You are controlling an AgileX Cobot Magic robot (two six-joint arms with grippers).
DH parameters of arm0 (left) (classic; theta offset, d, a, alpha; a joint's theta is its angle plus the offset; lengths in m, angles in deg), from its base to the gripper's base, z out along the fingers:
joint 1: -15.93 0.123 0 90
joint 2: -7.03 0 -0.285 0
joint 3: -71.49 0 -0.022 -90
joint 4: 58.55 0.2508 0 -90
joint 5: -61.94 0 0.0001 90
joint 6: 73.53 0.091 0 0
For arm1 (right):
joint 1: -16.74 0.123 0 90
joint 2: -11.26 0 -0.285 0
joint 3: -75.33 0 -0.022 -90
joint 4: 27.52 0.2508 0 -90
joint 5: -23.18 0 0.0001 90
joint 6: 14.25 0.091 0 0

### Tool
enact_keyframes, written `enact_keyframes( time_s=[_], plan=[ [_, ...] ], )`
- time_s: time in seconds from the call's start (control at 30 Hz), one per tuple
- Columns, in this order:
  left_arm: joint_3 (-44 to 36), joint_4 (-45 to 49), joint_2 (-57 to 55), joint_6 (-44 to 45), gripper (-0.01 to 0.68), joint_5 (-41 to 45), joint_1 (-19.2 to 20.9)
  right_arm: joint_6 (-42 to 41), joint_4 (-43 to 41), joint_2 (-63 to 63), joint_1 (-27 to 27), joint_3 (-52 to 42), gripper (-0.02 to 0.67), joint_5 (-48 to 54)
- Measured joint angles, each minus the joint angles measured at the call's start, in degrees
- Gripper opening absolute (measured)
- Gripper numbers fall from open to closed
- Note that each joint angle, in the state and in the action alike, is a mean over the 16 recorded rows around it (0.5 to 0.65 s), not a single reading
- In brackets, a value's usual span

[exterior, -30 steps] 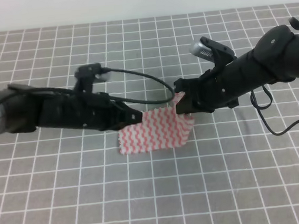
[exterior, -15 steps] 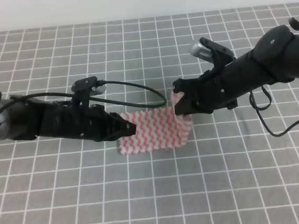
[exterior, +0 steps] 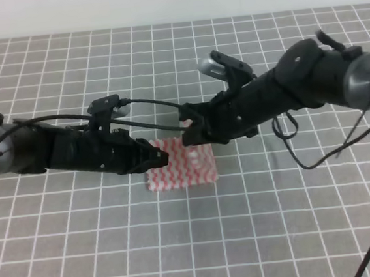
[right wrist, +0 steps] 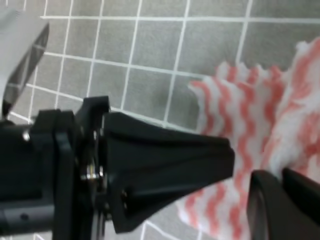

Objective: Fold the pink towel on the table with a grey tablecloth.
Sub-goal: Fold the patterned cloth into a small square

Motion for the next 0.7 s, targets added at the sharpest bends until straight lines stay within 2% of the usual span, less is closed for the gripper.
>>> enact_keyframes(
  time_s=[0.33,0.7],
  plan=[
    [0.0,-0.2,0.0,0.1,-0.004,0.5,0.3,-0.5,1.9,-3.5,0.9,2.6,-0.015,1.0],
    [0.0,-0.2,0.0,0.6,-0.004,2.4,2.5,-1.3,2.1,-4.2,1.3,2.8,-0.014,1.1]
  ],
)
